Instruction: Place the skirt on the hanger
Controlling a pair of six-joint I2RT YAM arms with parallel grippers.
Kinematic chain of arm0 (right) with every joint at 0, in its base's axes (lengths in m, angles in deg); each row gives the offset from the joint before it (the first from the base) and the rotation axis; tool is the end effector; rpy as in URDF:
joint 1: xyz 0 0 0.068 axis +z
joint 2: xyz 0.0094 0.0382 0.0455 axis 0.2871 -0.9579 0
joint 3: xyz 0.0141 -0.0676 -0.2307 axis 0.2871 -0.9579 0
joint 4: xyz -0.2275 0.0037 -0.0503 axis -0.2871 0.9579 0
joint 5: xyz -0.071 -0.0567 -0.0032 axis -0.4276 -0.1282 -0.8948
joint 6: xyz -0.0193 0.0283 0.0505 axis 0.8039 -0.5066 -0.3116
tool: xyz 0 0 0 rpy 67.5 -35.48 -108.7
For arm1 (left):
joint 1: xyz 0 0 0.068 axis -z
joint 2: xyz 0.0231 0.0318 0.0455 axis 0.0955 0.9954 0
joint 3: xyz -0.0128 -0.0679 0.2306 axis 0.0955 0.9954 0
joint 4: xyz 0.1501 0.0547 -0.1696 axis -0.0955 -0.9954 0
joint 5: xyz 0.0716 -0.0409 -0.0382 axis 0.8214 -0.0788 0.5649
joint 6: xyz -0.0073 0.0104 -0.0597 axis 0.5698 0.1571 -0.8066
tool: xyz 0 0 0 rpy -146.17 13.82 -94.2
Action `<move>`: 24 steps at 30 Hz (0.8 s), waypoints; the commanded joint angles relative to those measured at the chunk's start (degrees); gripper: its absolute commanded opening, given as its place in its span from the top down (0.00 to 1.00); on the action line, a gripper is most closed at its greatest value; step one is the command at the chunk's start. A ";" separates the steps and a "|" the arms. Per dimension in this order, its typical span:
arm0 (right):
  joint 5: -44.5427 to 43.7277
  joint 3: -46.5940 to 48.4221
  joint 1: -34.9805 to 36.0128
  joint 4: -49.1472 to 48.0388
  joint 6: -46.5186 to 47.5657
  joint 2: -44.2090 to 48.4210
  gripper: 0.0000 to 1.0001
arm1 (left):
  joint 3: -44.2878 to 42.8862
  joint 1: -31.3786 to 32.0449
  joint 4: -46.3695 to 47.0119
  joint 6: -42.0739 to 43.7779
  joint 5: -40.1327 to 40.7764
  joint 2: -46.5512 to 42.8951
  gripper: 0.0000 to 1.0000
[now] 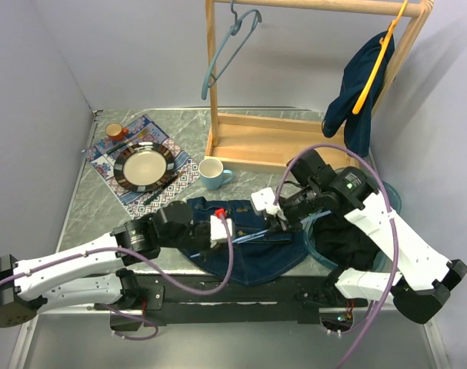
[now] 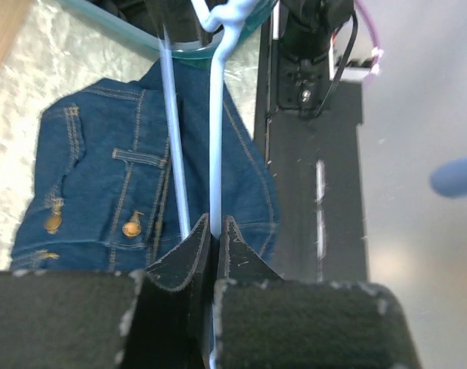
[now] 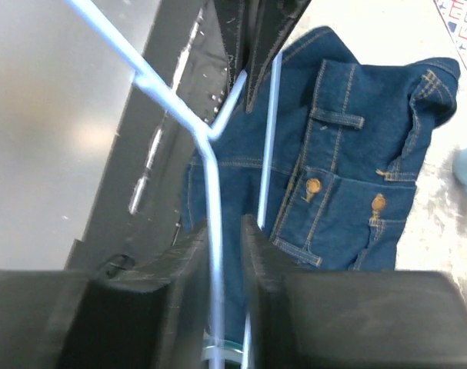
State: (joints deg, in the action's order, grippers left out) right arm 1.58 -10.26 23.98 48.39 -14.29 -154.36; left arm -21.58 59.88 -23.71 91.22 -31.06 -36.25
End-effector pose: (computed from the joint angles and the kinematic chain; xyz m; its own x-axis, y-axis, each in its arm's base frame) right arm 0.1104 0.1391 0.3396 0.2635 -0.5294 -0.8064 -0.9397 -0.3299 -0.0904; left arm 0.0732 -0.1951 0.2845 -0.0151 0.3464 -0.9380 0.9972 0.0735 0.0111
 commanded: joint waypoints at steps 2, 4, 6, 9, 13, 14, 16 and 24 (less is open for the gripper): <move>-3.28 -1.46 0.82 -5.18 -0.22 2.45 0.97 | -3.15 -3.04 6.74 -10.29 -5.28 -0.06 0.99; -2.58 -1.64 0.73 -6.76 -4.68 3.33 1.00 | -2.19 -4.36 8.15 -13.81 -2.56 -1.12 0.95; 0.31 -2.69 -0.05 -9.82 -8.83 4.12 1.00 | -2.01 -5.07 8.51 -16.98 2.00 -2.86 0.86; 9.50 -8.04 -4.62 -16.40 -19.88 5.96 1.00 | -2.35 -5.77 6.14 -21.29 12.54 -7.25 0.38; 16.58 -19.44 -9.81 -28.45 -32.64 7.99 1.00 | -2.53 -6.21 3.06 -25.59 25.97 -15.78 0.03; 16.94 -20.96 -10.42 -30.83 -34.84 8.08 1.00 | -2.62 -6.13 2.45 -26.48 27.93 -17.54 0.01; 19.47 -24.82 -10.69 -37.68 -41.08 7.55 1.00 | -3.85 -6.21 -0.45 -28.59 31.01 -21.94 0.01; 22.65 -35.37 -11.22 -71.60 -71.91 -2.28 1.00 | -0.10 -6.21 -6.35 -39.74 26.82 -26.96 0.01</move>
State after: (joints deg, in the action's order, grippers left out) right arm 20.58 -42.61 13.14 -0.35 -66.79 -152.11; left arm -25.50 53.90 -26.16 59.40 -2.78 -63.73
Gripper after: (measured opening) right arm 0.035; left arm 0.993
